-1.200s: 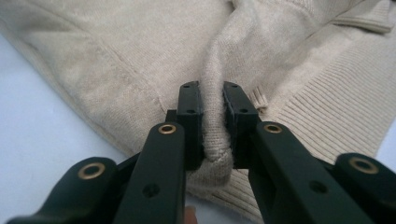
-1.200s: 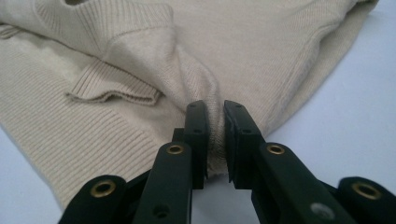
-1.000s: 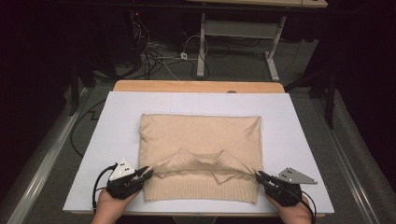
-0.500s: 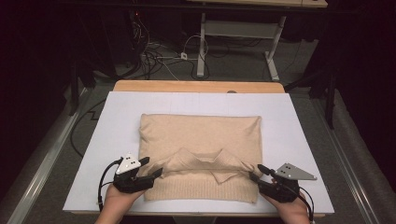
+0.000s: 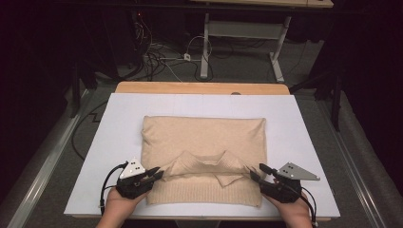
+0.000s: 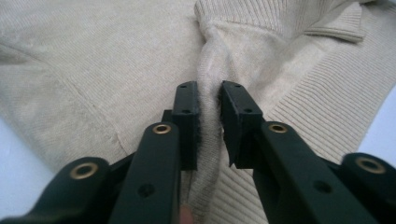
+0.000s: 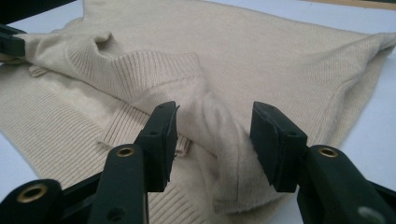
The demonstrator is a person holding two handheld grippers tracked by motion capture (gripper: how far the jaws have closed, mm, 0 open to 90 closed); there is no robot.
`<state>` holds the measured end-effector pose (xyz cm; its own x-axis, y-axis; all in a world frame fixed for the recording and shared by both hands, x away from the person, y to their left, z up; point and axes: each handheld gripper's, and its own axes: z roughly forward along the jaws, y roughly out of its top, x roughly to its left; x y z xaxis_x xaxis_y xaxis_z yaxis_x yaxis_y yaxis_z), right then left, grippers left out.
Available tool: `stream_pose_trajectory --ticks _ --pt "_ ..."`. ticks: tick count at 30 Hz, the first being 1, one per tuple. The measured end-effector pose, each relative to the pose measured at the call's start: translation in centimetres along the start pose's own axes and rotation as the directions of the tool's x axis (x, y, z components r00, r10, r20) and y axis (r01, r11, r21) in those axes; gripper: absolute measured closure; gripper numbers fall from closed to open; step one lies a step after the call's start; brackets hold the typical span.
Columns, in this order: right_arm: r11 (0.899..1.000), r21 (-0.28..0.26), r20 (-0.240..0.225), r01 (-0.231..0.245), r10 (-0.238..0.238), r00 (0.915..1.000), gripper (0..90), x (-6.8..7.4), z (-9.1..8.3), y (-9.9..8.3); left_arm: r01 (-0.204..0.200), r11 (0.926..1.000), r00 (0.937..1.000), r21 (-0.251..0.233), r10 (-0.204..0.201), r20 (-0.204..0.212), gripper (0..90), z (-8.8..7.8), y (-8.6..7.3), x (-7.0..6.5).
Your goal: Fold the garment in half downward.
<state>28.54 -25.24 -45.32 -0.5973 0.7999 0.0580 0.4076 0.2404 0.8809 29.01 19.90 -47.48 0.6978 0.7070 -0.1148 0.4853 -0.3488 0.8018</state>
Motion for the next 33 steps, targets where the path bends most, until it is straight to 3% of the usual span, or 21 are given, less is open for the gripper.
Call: stream_pose_trajectory --ticks 3,7,25,33 --pt "1.0 -0.01 -0.026 -0.017 0.016 0.9995 58.1 -0.2 0.3 0.6 -0.001 1.0 1.0 -0.002 0.001 0.006 79.3 0.1 -0.1 0.1" --pt "1.0 -0.011 -0.025 -0.011 0.011 0.9996 61.2 -0.2 0.7 1.0 -0.001 1.0 1.0 -0.008 0.001 0.003 79.9 0.1 -0.1 0.0" --pt "0.996 0.087 -0.028 0.015 -0.013 0.9995 68.2 -0.5 2.3 -0.2 -0.019 0.9998 0.9998 -0.011 0.019 -0.006 79.9 -0.5 -0.6 -0.8" --pt "0.995 0.095 -0.043 0.029 -0.025 0.9988 85.3 -0.4 1.6 -1.1 -0.054 0.9981 0.9986 0.029 0.054 -0.001 79.9 -0.6 -1.3 -1.0"
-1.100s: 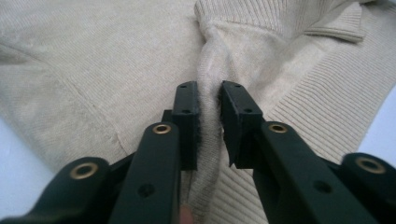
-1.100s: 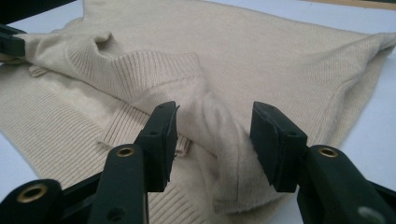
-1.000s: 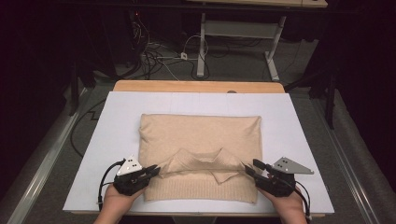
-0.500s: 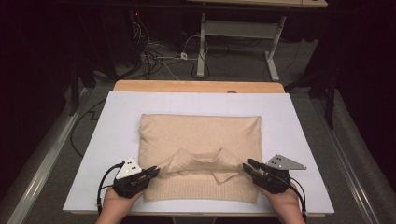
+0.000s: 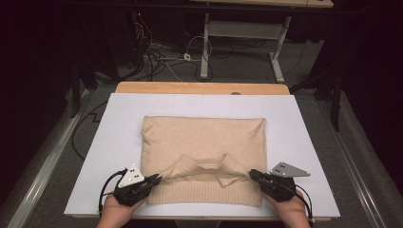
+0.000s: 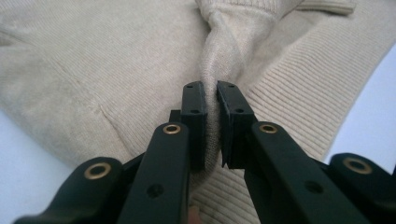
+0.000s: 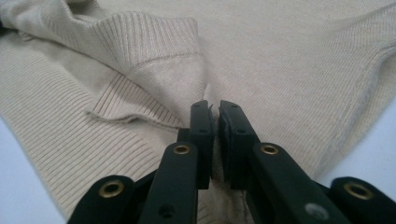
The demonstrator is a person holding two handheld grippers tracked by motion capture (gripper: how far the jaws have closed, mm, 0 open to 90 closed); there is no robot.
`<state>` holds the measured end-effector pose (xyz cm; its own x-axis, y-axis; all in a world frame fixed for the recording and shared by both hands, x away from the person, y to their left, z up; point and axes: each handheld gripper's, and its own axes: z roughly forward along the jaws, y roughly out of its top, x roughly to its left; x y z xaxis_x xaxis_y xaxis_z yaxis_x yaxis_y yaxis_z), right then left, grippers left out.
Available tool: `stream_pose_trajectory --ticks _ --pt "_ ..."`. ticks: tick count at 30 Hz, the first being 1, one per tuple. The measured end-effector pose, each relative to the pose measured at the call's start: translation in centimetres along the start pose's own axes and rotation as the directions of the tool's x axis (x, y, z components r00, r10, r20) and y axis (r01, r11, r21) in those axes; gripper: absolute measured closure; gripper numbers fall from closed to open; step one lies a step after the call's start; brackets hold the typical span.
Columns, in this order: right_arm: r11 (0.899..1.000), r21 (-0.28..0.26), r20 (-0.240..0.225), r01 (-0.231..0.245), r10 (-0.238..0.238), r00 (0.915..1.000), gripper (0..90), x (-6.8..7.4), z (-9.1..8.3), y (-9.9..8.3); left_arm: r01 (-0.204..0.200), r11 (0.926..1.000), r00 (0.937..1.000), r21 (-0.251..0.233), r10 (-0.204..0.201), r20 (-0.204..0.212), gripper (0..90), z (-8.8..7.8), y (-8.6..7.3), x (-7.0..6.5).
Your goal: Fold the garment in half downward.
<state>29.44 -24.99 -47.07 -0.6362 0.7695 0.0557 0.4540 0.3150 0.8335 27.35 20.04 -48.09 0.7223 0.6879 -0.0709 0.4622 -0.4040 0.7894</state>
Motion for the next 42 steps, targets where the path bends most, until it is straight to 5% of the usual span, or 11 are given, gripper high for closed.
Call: stream_pose_trajectory --ticks 9,12,18,22,28,33,37,42 --pt "0.999 0.018 -0.007 0.035 -0.035 0.9993 86.3 0.9 -1.3 -1.0 0.007 0.9997 0.9997 0.022 -0.008 0.022 78.8 -0.2 -0.6 -0.1" --pt "0.999 0.021 -0.008 0.042 -0.042 0.9991 86.0 1.0 -1.6 -1.2 0.006 0.9998 0.9997 0.019 -0.007 0.025 71.3 -0.2 -0.3 -0.2" --pt "1.0 -0.015 -0.031 0.026 -0.026 0.9992 60.2 1.6 -1.0 0.4 -0.009 0.9999 0.9998 -0.011 0.009 0.016 49.0 0.7 1.9 -1.2" --pt "0.997 0.06 -0.028 0.053 -0.052 0.9983 57.9 2.1 0.8 0.3 -0.042 0.9979 0.9984 0.049 0.04 0.04 54.6 2.2 1.9 -1.9" --pt "0.993 0.078 -0.026 0.094 -0.092 0.9954 81.1 2.3 1.0 -0.3 -0.068 0.9961 0.9969 0.055 0.066 0.042 79.0 2.4 1.4 -2.0" --pt "0.993 0.025 -0.018 0.114 -0.113 0.9934 82.6 2.6 -0.6 -0.2 -0.107 0.9942 0.9934 0.01 0.107 0.04 80.5 0.7 1.4 -2.7" --pt "0.996 -0.034 -0.058 0.08 -0.082 0.9949 82.7 2.9 -2.4 -0.1 -0.155 0.9879 0.9868 -0.004 0.155 0.046 81.0 -0.6 1.3 -3.4" --pt "0.994 0.037 -0.068 0.101 -0.098 0.9928 80.1 2.7 -2.0 -1.2 -0.132 0.9893 0.9884 0.063 0.127 0.084 80.1 0.8 0.3 -2.9"
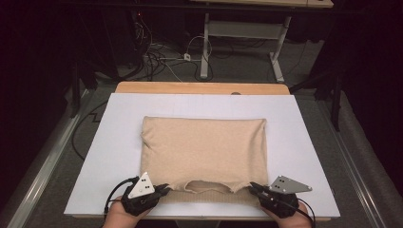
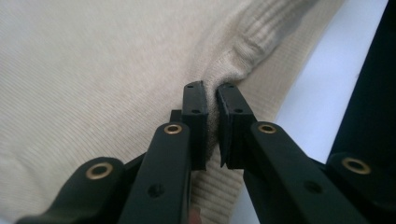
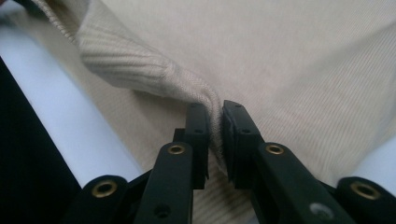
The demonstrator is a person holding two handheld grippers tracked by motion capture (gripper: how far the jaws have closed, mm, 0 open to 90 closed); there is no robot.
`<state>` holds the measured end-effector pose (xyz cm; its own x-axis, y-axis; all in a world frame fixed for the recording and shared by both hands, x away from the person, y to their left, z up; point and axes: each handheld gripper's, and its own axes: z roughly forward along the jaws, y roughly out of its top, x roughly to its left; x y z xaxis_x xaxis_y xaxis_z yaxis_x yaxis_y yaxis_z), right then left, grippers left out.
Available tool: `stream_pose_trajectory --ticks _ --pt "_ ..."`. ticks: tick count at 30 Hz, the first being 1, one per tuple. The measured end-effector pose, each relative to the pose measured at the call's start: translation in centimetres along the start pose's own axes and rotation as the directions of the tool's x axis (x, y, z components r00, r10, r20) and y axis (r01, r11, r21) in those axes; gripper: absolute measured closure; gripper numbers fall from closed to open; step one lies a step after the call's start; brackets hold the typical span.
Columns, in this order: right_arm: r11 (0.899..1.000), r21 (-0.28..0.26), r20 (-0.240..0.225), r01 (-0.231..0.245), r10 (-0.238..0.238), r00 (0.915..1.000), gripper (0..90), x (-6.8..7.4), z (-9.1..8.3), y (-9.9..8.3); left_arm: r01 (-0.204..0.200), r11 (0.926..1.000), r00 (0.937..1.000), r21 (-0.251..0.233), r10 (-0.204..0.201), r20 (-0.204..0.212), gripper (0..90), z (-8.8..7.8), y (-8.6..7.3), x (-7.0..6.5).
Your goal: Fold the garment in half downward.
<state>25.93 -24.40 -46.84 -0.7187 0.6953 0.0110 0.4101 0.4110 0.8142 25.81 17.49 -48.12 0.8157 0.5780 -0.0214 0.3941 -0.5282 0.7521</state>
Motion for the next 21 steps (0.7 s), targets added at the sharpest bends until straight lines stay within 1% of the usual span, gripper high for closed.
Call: stream_pose_trajectory --ticks 1,2,3,5,7,9,10,11,12,14,16,18,21 --pt "1.0 0.017 -0.013 -0.005 0.005 0.9999 77.5 -0.1 0.3 -0.2 0.004 1.0 1.0 0.008 -0.004 0.007 78.1 0.2 -0.1 0.0" --pt "1.0 0.025 -0.02 -0.015 0.015 0.9997 74.3 -0.2 0.4 -0.3 0.013 0.9999 0.9998 0.005 -0.013 0.017 75.2 0.2 -0.1 0.1" --pt "0.999 0.022 -0.03 -0.023 0.024 0.9993 70.8 -0.3 0.4 -0.3 0.027 0.9996 0.9992 -0.006 -0.027 0.031 72.5 0.0 0.0 0.2" --pt "0.999 -0.003 -0.046 -0.047 0.047 0.9979 65.7 -0.3 0.2 -0.1 0.048 0.9983 0.9978 -0.034 -0.047 0.048 65.6 -0.3 0.2 0.2" --pt "0.998 -0.021 -0.042 -0.051 0.051 0.9978 61.9 -0.3 -0.1 0.1 0.04 0.998 0.9984 -0.049 -0.038 0.042 60.6 -0.6 0.3 0.2" --pt "0.998 -0.037 -0.03 -0.056 0.055 0.998 57.7 -0.3 -0.4 0.4 0.034 0.9967 0.9991 -0.074 -0.032 0.027 54.1 -0.8 0.2 0.2" --pt "0.997 -0.044 -0.024 -0.065 0.064 0.9977 55.5 -0.3 -0.5 0.4 0.041 0.9953 0.999 -0.088 -0.039 0.019 50.9 -0.9 0.2 0.2" --pt "0.996 -0.053 -0.022 -0.071 0.07 0.9973 52.5 -0.5 -0.6 0.5 0.053 0.9935 0.9986 -0.1 -0.052 0.01 47.8 -1.0 0.1 0.4" --pt "0.995 -0.059 -0.019 -0.078 0.077 0.9969 49.7 -0.6 -0.5 0.5 0.074 0.9908 0.9972 -0.113 -0.074 0.0 44.2 -1.1 0.1 0.6" --pt "0.993 -0.073 -0.014 -0.09 0.09 0.9959 43.9 -0.8 -0.4 0.4 0.113 0.983 0.9935 -0.145 -0.114 0.0 39.2 -1.2 -0.1 1.2" --pt "0.991 -0.089 -0.01 -0.104 0.103 0.9946 36.3 -1.0 -0.3 0.4 0.144 0.9762 0.9889 -0.162 -0.148 -0.013 32.6 -1.3 -0.2 1.7" --pt "0.989 -0.096 -0.006 -0.109 0.109 0.9941 30.1 -1.3 -0.2 0.3 0.165 0.9708 0.9851 -0.174 -0.171 -0.02 27.7 -1.4 -0.5 2.1" --pt "0.989 -0.099 0.011 -0.111 0.112 0.9936 22.1 -1.6 0.0 0.2 0.181 0.9672 0.9808 -0.178 -0.191 -0.04 21.4 -1.6 -0.8 2.6"
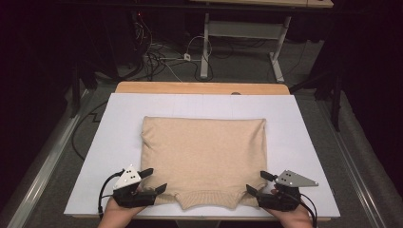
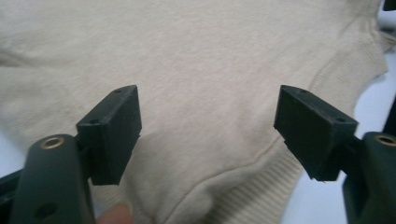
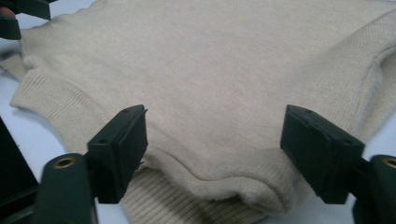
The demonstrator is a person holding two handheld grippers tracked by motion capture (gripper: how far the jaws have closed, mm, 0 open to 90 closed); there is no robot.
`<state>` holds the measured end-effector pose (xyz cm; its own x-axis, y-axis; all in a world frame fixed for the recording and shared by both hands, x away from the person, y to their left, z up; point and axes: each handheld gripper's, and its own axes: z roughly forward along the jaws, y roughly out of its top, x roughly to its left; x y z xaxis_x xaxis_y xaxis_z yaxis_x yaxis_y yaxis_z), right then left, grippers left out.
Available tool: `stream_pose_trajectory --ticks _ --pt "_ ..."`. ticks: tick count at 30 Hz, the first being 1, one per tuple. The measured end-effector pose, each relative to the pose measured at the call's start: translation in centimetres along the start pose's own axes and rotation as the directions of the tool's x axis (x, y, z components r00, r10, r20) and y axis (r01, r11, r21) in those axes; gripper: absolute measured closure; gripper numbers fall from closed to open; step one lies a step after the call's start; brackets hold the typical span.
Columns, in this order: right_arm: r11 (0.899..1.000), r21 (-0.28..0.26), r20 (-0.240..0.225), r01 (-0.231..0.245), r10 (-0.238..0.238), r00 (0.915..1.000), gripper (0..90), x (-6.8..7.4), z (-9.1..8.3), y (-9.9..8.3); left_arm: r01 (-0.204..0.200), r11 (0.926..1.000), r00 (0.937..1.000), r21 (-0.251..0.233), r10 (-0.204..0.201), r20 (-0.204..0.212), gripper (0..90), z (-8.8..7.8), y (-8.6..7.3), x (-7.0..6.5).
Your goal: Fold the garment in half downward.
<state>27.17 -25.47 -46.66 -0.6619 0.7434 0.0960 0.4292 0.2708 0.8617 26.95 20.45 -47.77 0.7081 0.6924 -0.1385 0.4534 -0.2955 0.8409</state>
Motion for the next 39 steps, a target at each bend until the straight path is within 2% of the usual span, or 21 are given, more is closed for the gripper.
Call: stream_pose_trajectory --ticks 3,7,12,14,18,25,32,36,39 --pt "1.0 -0.003 0.011 -0.013 0.013 0.9999 15.8 -0.3 0.1 -0.2 0.01 0.9999 0.9997 -0.011 -0.01 -0.024 17.5 -0.3 -0.1 0.5" --pt "1.0 -0.012 0.031 -0.016 0.016 0.9994 11.8 -0.5 0.0 -0.2 0.027 0.9994 0.998 -0.023 -0.028 -0.057 12.8 -0.8 -0.2 1.2" --pt "1.0 -0.015 0.065 -0.009 0.01 0.9978 4.3 -0.3 0.2 -0.2 0.043 0.9991 0.9963 0.0 -0.043 -0.074 0.2 -1.0 -0.3 2.1" --pt "1.0 -0.016 0.08 -0.007 0.008 0.9967 0.2 -0.2 0.4 -0.1 0.045 0.999 0.9954 0.002 -0.045 -0.085 0.0 -1.0 -0.4 2.4" --pt "1.0 -0.023 0.102 -0.003 0.005 0.9948 0.2 0.0 0.6 0.0 0.064 0.9978 0.9938 -0.017 -0.066 -0.089 0.0 -1.2 -0.3 3.0" --pt "0.998 -0.054 0.085 0.011 -0.007 0.9963 0.2 0.9 1.1 0.9 0.063 0.9973 0.9914 -0.038 -0.067 -0.113 0.0 -1.8 -0.3 3.9" --pt "0.997 -0.074 0.041 0.027 -0.024 0.9989 0.2 2.8 1.7 1.7 0.079 0.9958 0.9881 -0.045 -0.084 -0.129 0.0 -1.6 -0.5 5.0" --pt "0.996 -0.078 0.002 0.034 -0.034 0.9994 0.2 3.9 2.5 2.5 0.089 0.995 0.9878 -0.045 -0.094 -0.124 0.0 -1.5 -0.6 5.0" --pt "0.996 -0.067 0.007 0.065 -0.064 0.9979 0.2 4.6 3.3 2.9 0.081 0.996 0.9881 -0.037 -0.085 -0.128 0.0 -1.6 -0.6 5.0"
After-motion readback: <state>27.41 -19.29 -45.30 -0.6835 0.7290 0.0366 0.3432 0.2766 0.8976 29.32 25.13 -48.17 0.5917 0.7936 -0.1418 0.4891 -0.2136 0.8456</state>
